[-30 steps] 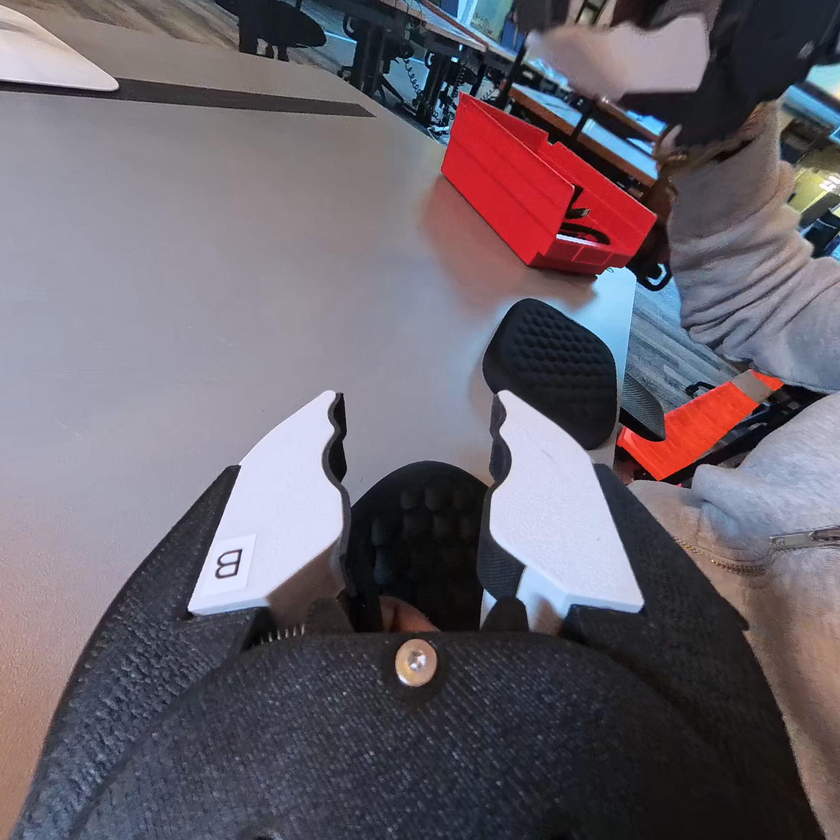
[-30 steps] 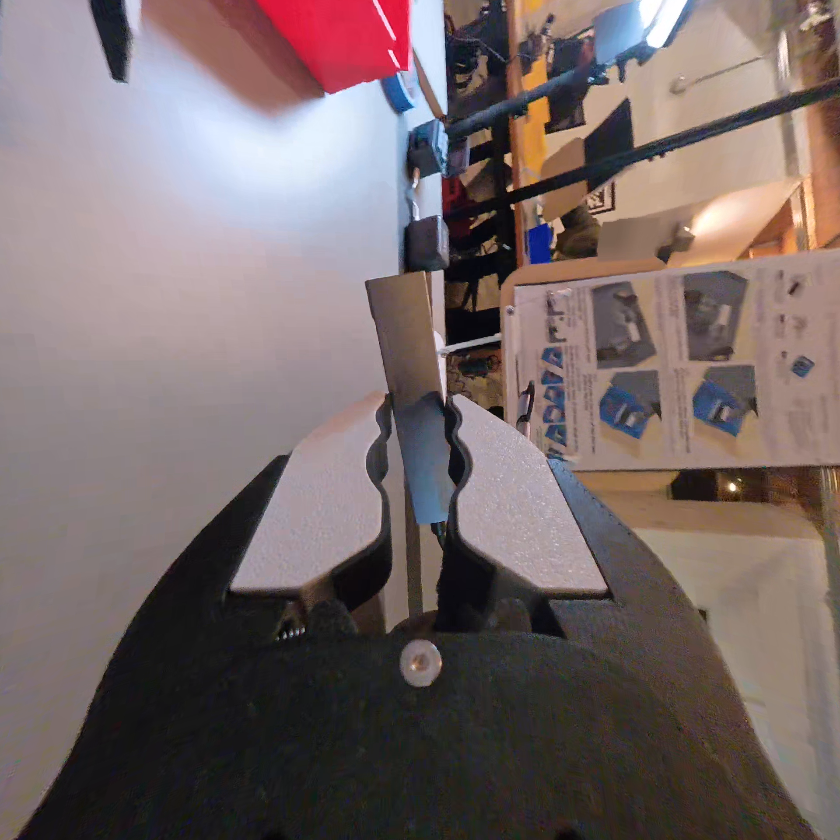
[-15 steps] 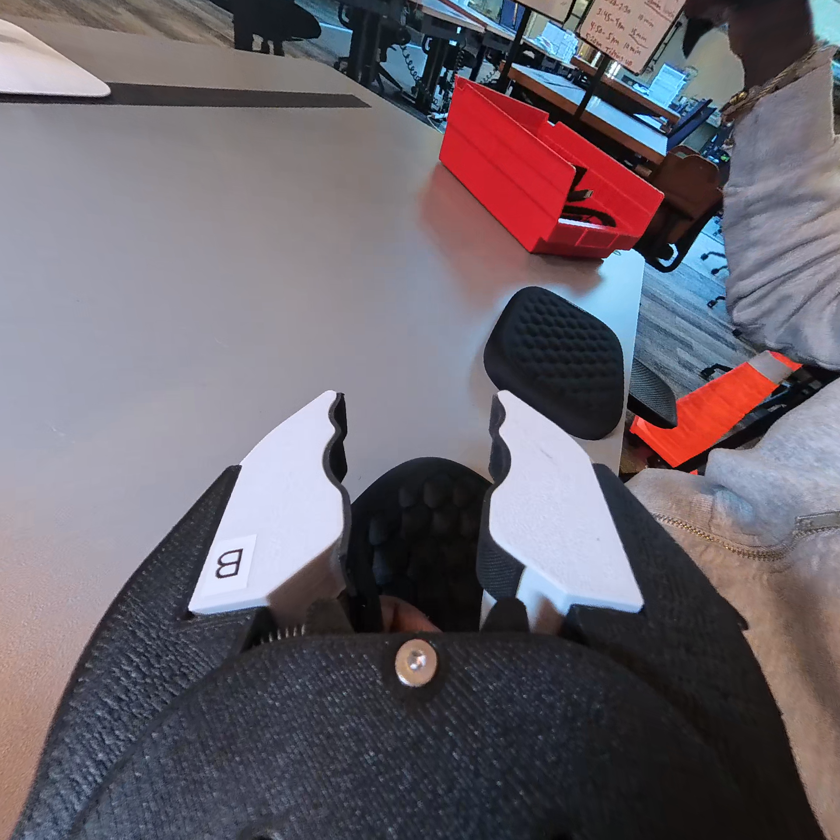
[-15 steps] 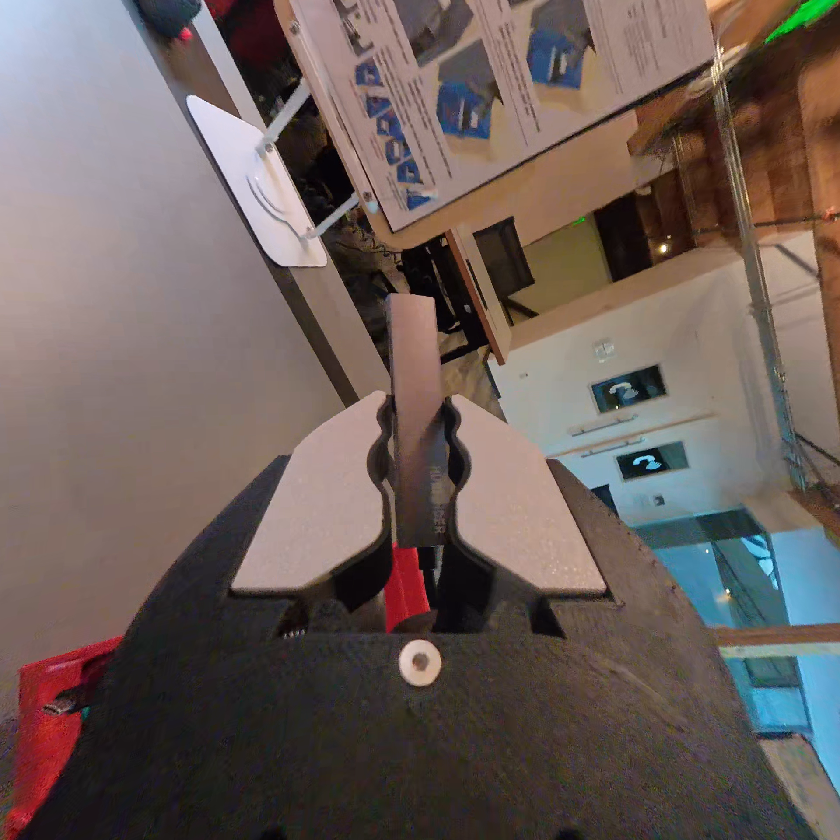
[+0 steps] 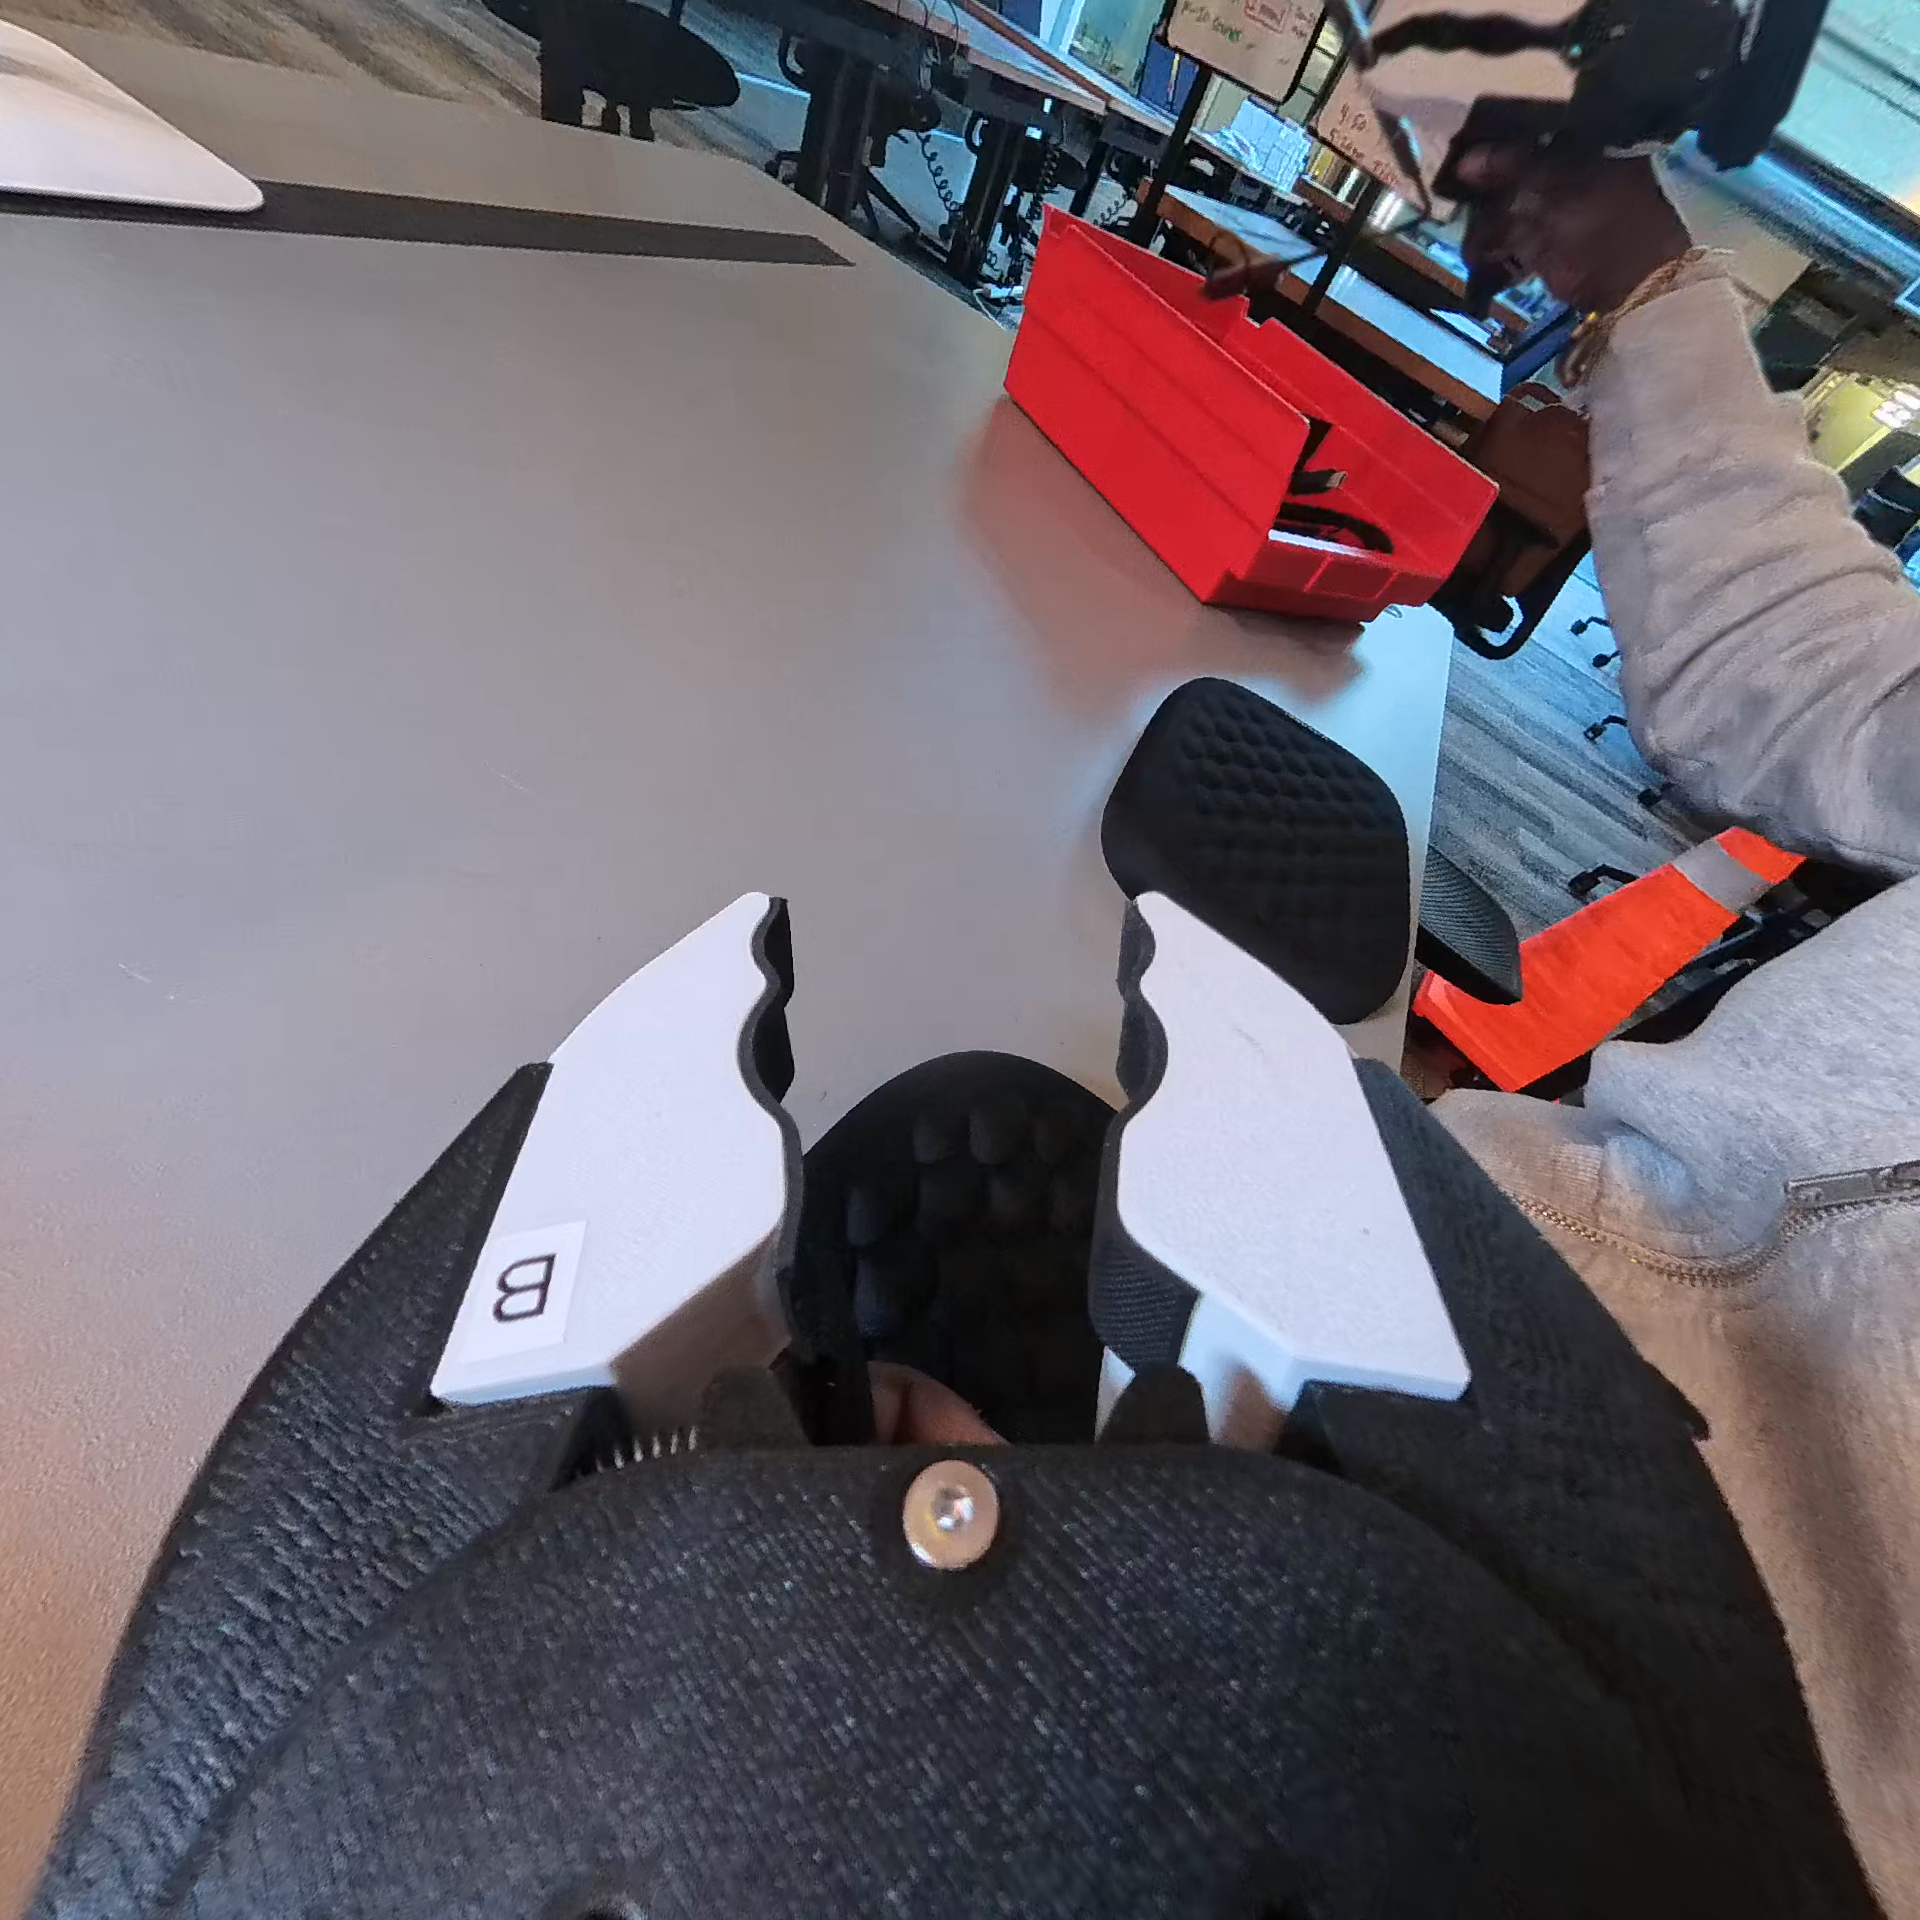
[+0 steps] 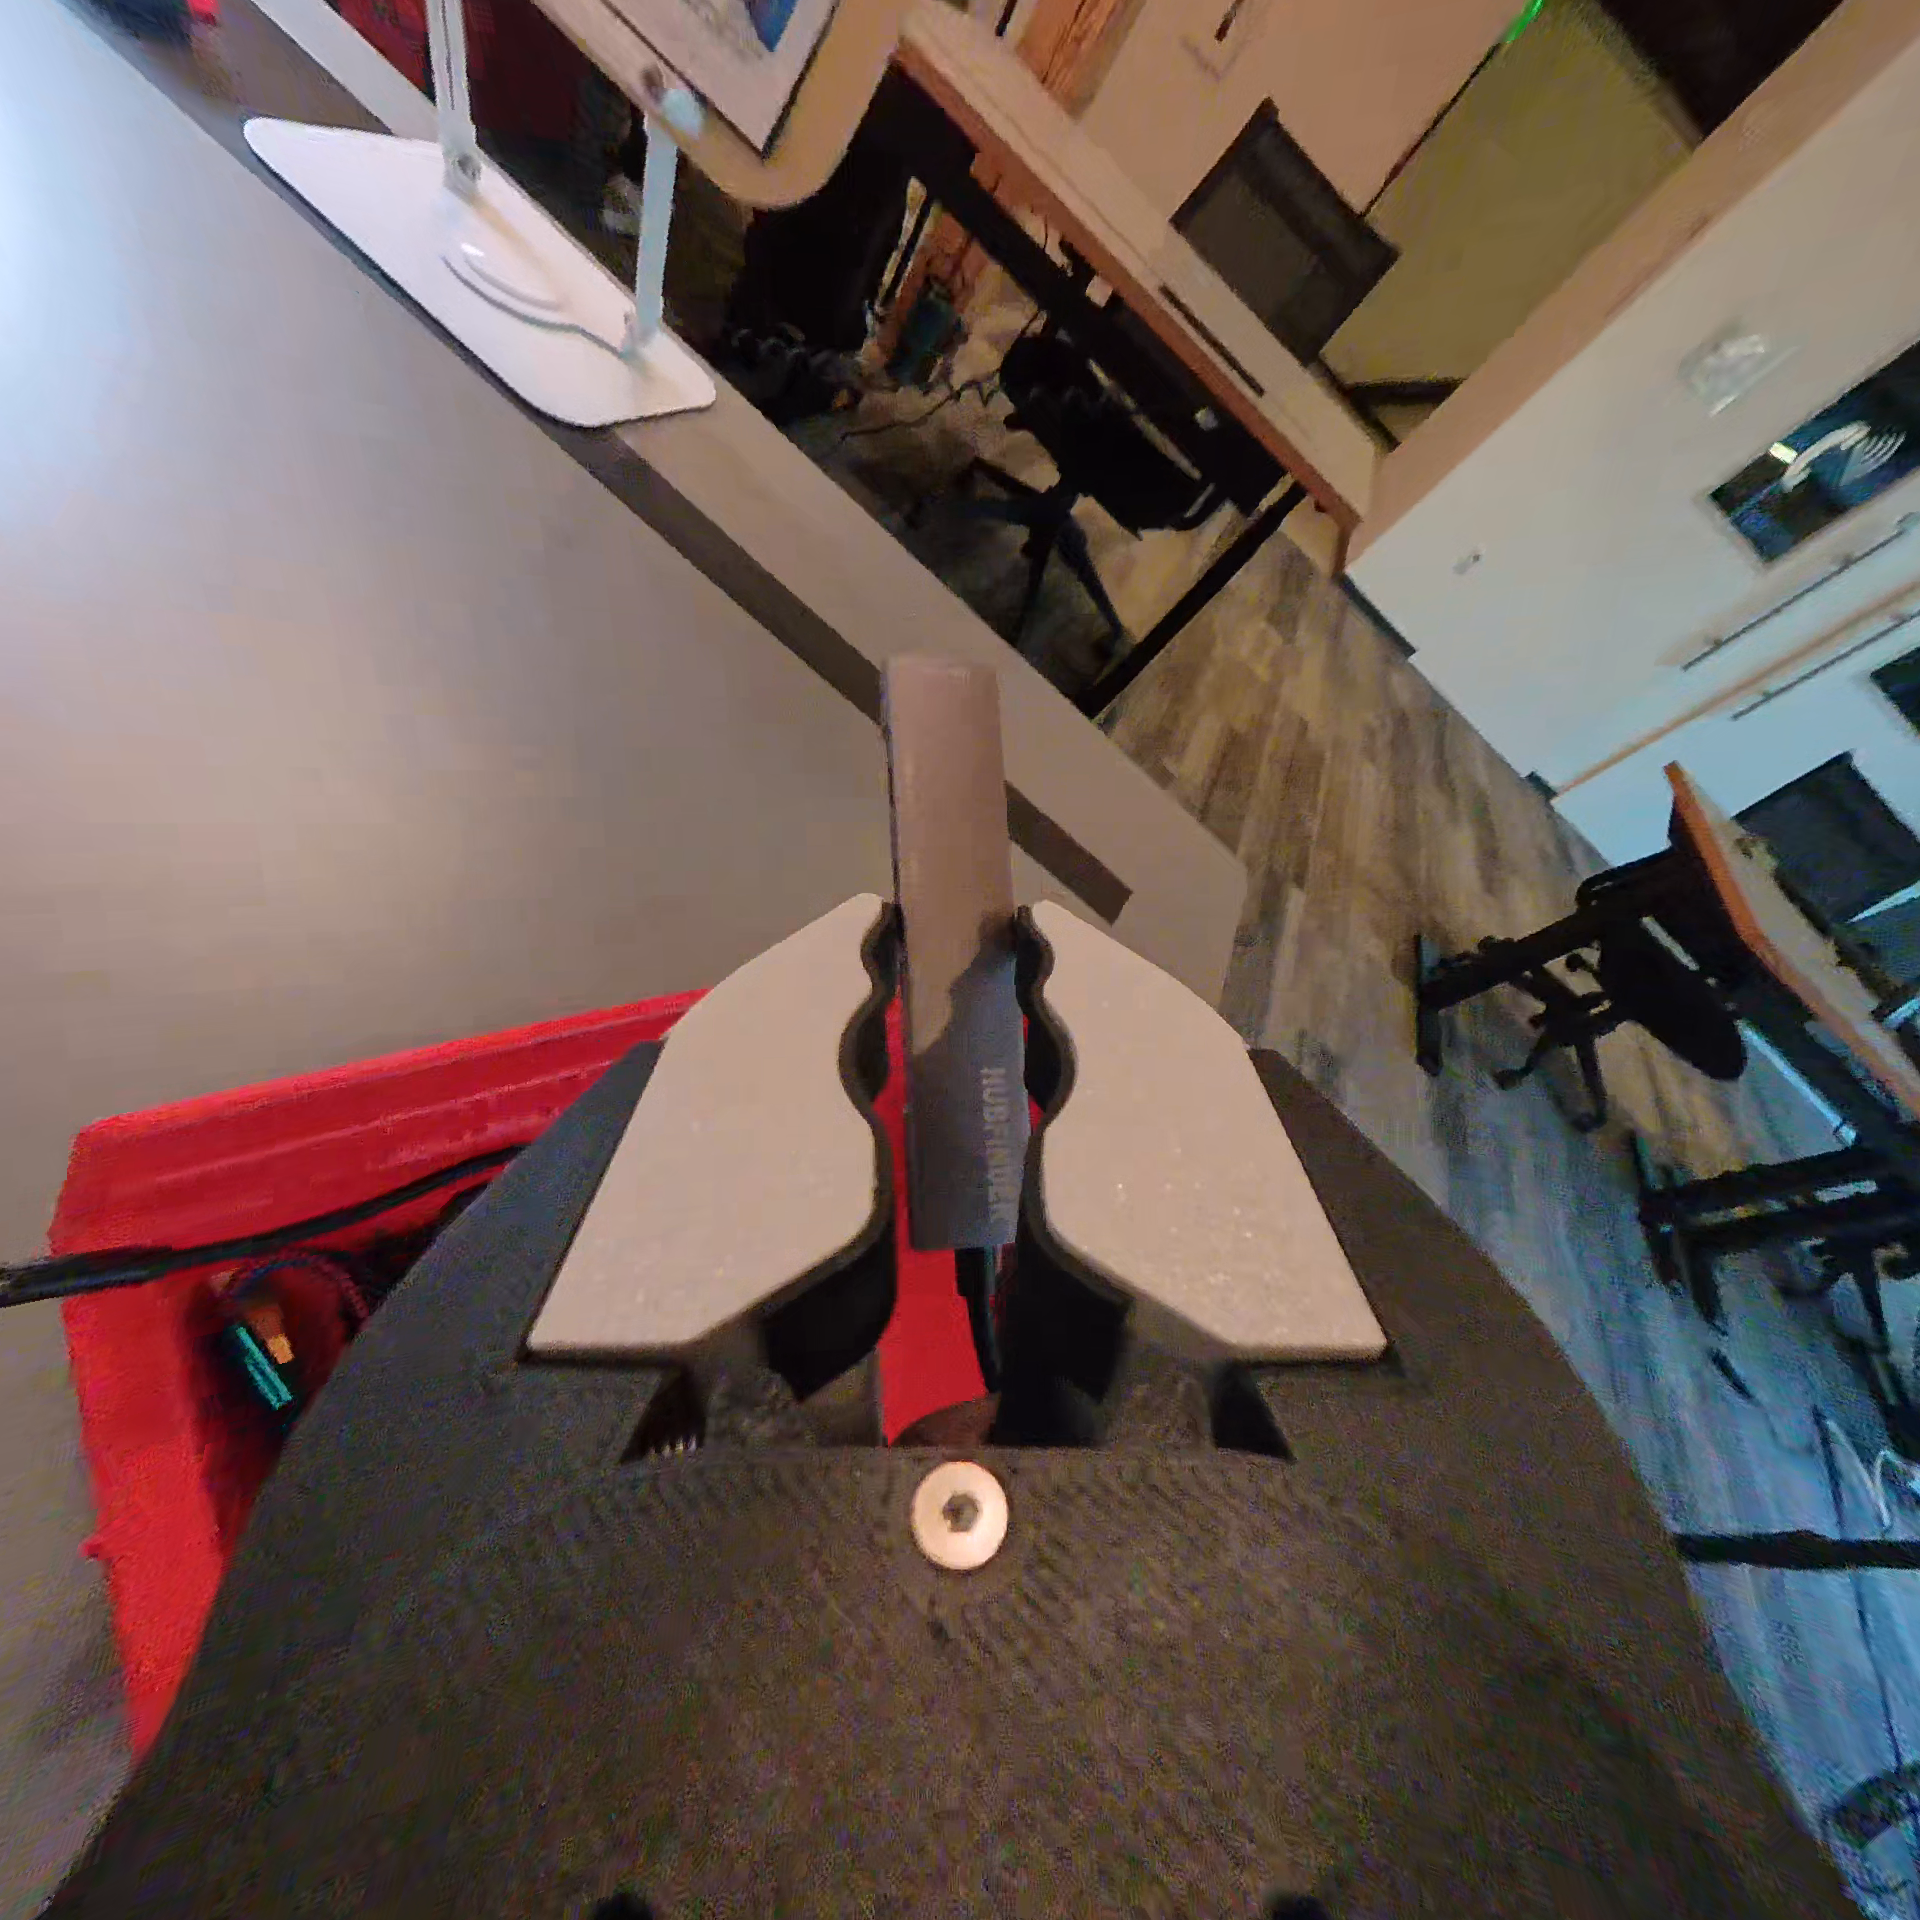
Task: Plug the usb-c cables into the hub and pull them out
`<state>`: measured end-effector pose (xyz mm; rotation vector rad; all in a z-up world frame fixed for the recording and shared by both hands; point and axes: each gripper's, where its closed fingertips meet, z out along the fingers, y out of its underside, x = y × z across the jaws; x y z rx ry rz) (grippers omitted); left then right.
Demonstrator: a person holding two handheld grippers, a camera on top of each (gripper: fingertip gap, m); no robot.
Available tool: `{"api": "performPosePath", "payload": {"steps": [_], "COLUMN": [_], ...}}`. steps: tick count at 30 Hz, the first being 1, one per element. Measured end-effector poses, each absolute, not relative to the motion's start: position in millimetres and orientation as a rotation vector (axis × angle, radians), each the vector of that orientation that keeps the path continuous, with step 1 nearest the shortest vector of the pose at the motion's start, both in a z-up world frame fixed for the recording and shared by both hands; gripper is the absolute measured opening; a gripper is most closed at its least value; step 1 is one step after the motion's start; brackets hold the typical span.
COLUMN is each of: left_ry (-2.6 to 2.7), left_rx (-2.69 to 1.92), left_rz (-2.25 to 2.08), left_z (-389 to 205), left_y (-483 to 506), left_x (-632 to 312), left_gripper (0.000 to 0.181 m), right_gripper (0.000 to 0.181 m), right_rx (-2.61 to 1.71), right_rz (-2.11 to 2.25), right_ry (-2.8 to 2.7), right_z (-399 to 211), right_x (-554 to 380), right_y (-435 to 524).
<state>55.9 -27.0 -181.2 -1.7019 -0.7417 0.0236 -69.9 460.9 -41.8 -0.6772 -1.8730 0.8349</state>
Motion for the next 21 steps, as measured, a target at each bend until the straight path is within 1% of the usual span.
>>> {"api": "performPosePath", "payload": {"steps": [6, 8, 9, 11, 13, 17, 20, 21], "left_ry": [-0.745, -0.747, -0.745, -0.74, -0.741, -0.74, -0.737, -0.737], "left_rx": [-1.724, -1.729, -1.73, -1.727, -1.724, -1.715, -1.702, -1.697], "left_rz": [0.032, 0.029, 0.03, 0.035, 0.035, 0.03, 0.023, 0.02], "left_z": [-183.9, -184.6, -184.5, -183.9, -183.5, -182.6, -181.2, -180.6], "left_y": [-25.8, -25.5, -25.4, -25.5, -25.7, -26.0, -26.5, -26.9], "left_x": [55.6, 55.6, 55.8, 56.0, 55.8, 55.9, 55.9, 55.8], "left_gripper": [0.061, 0.061, 0.061, 0.061, 0.061, 0.061, 0.061, 0.061], "right_gripper": [0.021, 0.008, 0.011, 0.026, 0.032, 0.036, 0.039, 0.044], "right_rx": [-1.028, -1.117, -1.166, -1.273, -1.326, -1.344, -1.307, -1.299], "right_rz": [0.742, 0.685, 0.655, 0.625, 0.648, 0.776, 1.011, 1.083], "right_ry": [-1.902, -1.898, -1.895, -1.902, -1.889, -1.789, -1.724, -1.711], "right_z": [-85.2, -102.4, -110.5, -124.6, -128.4, -106.2, -78.8, -72.1], "right_x": [-91.4, -98.9, -102.3, -107.8, -112.4, -110.2, -93.5, -83.7], "right_y": [505.3, 513.3, 517.0, 521.6, 521.1, 499.7, 449.6, 430.6]}}
